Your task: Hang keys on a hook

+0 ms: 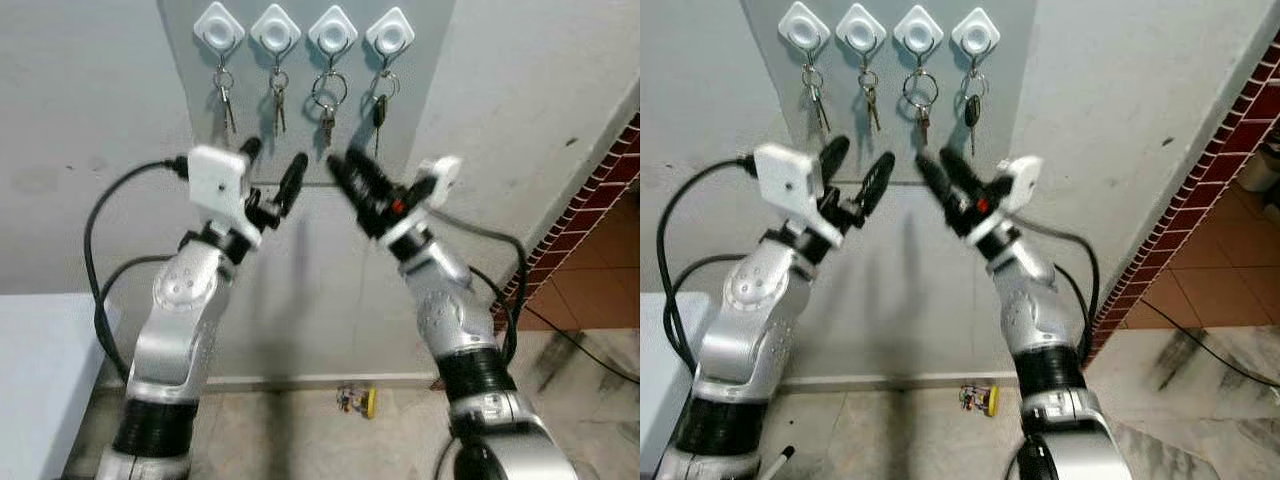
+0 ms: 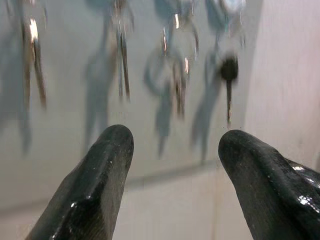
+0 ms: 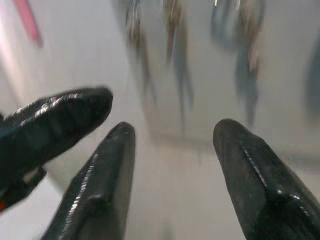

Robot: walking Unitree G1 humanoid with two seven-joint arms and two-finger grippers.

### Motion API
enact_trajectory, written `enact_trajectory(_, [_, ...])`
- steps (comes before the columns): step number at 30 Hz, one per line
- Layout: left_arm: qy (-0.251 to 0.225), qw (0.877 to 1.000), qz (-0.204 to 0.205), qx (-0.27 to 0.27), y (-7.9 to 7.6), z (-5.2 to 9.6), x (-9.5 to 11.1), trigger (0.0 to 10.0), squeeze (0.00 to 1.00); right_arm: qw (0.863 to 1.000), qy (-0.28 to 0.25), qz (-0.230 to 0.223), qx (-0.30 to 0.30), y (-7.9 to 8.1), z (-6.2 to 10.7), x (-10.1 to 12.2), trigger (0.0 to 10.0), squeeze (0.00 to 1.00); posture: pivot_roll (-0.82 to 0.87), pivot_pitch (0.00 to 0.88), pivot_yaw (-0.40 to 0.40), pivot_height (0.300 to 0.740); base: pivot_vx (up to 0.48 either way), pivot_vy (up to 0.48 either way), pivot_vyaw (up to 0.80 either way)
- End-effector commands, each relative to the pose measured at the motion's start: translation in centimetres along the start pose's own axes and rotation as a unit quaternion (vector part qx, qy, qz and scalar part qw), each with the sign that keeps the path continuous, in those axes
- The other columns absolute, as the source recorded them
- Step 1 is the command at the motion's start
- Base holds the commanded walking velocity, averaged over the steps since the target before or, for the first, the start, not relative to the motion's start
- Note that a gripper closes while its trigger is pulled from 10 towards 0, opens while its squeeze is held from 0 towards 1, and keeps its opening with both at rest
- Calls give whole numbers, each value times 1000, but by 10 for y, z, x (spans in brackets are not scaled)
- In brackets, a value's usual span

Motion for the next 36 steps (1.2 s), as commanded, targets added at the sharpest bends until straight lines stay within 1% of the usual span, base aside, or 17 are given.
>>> enact_trajectory(1, [-10, 1000, -21, -9, 1, 2, 1, 10000, 0, 1000, 16, 12, 16, 1, 2, 0, 10000, 1000, -94, 61, 17, 740, 0, 0, 0])
enact_trajectory(7, [22, 999, -49, -9, 0, 21, -27, 10000, 0, 998, 56, 27, -31, -13, 28, -24, 10000, 1000, -103, 58, 18, 740, 0, 0, 0])
enact_trajectory(8, [35, 998, -51, -9, -1, 28, -38, 10000, 0, 996, 63, 17, -57, -20, 38, -32, 10000, 0, -107, 53, 17, 740, 0, 0, 0])
enact_trajectory(11, [68, 996, -57, 4, 0, 37, -57, 10000, 0, 992, 74, -5, -101, -30, 54, -46, 10000, 0, -107, 53, 17, 740, 0, 0, 0])
enact_trajectory(13, [87, 995, -52, 21, 2, 43, -70, 10000, 0, 988, 82, -2, -132, -36, 64, -54, 10000, 0, -109, 46, 18, 740, 0, 0, 0])
enact_trajectory(15, [141, 987, -58, 50, 5, 58, -99, 10000, 0, 977, 97, -12, -190, -46, 82, -69, 10000, 0, -115, 41, 22, 740, 0, 0, 0])
enact_trajectory(16, [141, 987, -58, 50, 5, 58, -99, 10000, 0, 977, 97, -12, -190, -46, 82, -69, 10000, 0, -115, 41, 22, 740, 0, 0, 0])
enact_trajectory(17, [166, 983, -57, 58, 6, 65, -111, 10000, 0, 972, 105, -10, -212, -50, 89, -74, 10000, 0, -121, 35, 26, 740, 0, 0, 0])
enact_trajectory(20, [212, 975, -12, 68, 5, 81, -134, 10000, 0, 959, 121, -27, -254, -55, 104, -86, 10000, 0, -120, 35, 25, 740, 0, 0, 0])
enact_trajectory(22, [275, 956, 12, 101, 7, 101, -159, 10000, 0, 941, 159, -28, -298, -58, 125, -103, 10000, 0, -118, 30, 26, 740, 0, 0, 0])
enact_trajectory(24, [289, 951, 5, 108, 8, 105, -164, 10000, 0, 935, 170, -26, -311, -59, 131, -107, 10000, 0, -118, 30, 26, 740, 0, 0, 0])
enact_trajectory(25, [305, 945, 11, 114, 7, 112, -171, 10000, 0, 926, 182, -22, -330, -59, 138, -112, 10000, 0, -119, 24, 25, 740, 0, 0, 0])
enact_trajectory(28, [310, 943, 14, 116, 6, 115, -174, 10000, 0, 923, 186, -21, -336, -60, 141, -115, 10000, 0, -119, 24, 25, 740, 0, 0, 0])
enact_trajectory(31, [380, 916, 27, 128, -3, 142, -198, 10000, 0, 893, 240, -32, -380, -57, 168, -137, 10000, 0, -121, 15, 22, 740, 0, 0, 0])
enact_trajectory(34, [380, 916, 26, 129, -3, 142, -199, 10000, 0, 892, 241, -30, -382, -57, 168, -137, 10000, 0, -121, 15, 22, 740, 0, 0, 0])
enact_trajectory(35, [421, 896, 41, 136, -9, 158, -208, 10000, 0, 876, 269, -32, -400, -53, 180, -147, 10000, 0, -123, 0, 14, 740, 0, 0, 0])
enact_trajectory(36, [481, 863, 63, 141, -22, 183, -220, 10000, 0, 847, 317, -29, -425, -46, 203, -163, 10000, 0, -127, 0, 13, 740, 0, 0, 0])
Point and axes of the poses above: a point about 5 cm out from each wrist's last joint towards the gripper, its own z axis pointing back from the gripper into the wrist, its own x axis along the axis of the wrist's last joint, y = z × x, the point moved 2 cm from there along -z, pointing out of the wrist towards the gripper, and after that the axes turned 10 degrees about -z, right-handed, at the moved point
